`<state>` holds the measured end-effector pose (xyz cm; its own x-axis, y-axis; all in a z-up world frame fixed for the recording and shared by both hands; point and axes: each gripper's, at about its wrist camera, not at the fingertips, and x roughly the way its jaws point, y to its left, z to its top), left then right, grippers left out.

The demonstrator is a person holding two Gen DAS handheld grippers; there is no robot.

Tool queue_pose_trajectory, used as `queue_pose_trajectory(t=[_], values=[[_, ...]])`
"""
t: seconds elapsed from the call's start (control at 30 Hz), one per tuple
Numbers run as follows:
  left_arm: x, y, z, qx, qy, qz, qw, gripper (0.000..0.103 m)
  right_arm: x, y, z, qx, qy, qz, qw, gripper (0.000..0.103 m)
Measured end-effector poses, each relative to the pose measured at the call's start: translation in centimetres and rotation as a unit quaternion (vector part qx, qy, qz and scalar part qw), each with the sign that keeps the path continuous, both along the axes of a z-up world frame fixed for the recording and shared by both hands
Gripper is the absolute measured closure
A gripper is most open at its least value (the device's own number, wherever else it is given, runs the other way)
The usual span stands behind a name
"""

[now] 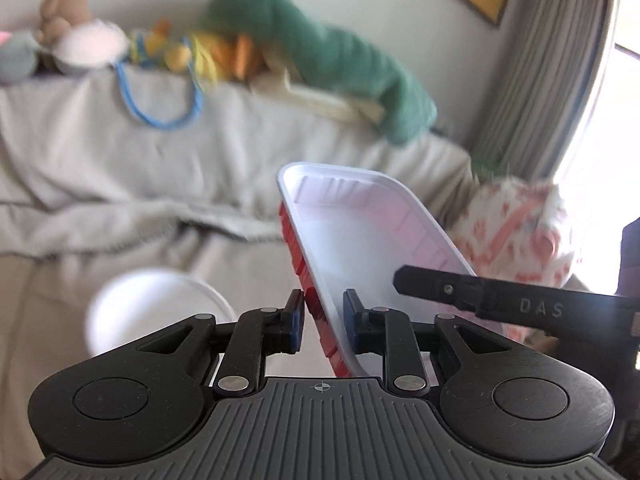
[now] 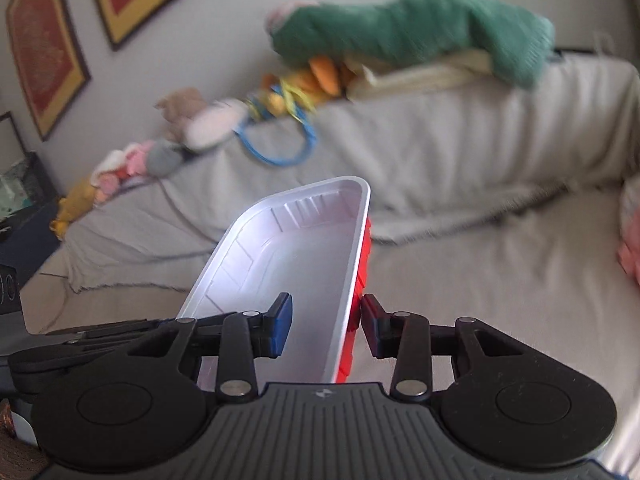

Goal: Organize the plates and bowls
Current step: 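Lower the tray onto the white bowl at the top of the stack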

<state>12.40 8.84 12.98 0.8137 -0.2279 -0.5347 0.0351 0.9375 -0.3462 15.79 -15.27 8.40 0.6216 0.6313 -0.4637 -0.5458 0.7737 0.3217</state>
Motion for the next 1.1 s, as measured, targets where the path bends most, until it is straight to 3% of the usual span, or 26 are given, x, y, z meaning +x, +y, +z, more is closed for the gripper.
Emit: queue_pose_trajectory(t=[0.07, 0.17, 0.27, 0.4, 0.5, 0.67, 1.0, 1.1], values=[[-0.2, 2.4, 0.7, -0.009, 0.002, 0.017, 0.9998, 0.078, 0.7, 2.5, 1.4, 0.011, -0.005, 0.024, 1.000, 0.064], [-0.8, 5.5, -0.4, -0.010, 0.015, 0.050, 0.9986, 0.078, 1.4, 6.7, 1.2, 0.008, 0.003, 0.050, 0.999, 0.064], [-0.9, 8.1, -3.5, -0.026, 0.040, 0.082, 0.9954, 0.080, 1.9, 10.8, -1.2, -0.015, 0.018, 0.062, 0.998, 0.064], [0.1, 10.5, -8.2, -0.050, 0.080, 0.089, 0.9916, 0.081, 2.3, 14.2, -5.0, -0.057, 0.034, 0.070, 0.995, 0.064], [0.8, 11.3, -10.5, -0.060, 0.091, 0.093, 0.9897, 0.081, 3.0, 15.2, -7.6, -0.077, 0.060, 0.060, 0.993, 0.064], [1.3, 11.9, -11.8, -0.074, 0.075, 0.096, 0.9898, 0.080, 4.2, 16.0, -9.9, -0.096, 0.081, 0.049, 0.991, 0.064], [1.9, 14.4, -13.3, -0.164, 0.065, 0.107, 0.9786, 0.080, 4.7, 16.9, -9.6, -0.113, 0.071, 0.042, 0.990, 0.064], [0.5, 15.3, -12.3, -0.177, 0.038, 0.114, 0.9768, 0.080, 4.7, 16.9, -9.6, -0.118, 0.065, 0.035, 0.990, 0.064]])
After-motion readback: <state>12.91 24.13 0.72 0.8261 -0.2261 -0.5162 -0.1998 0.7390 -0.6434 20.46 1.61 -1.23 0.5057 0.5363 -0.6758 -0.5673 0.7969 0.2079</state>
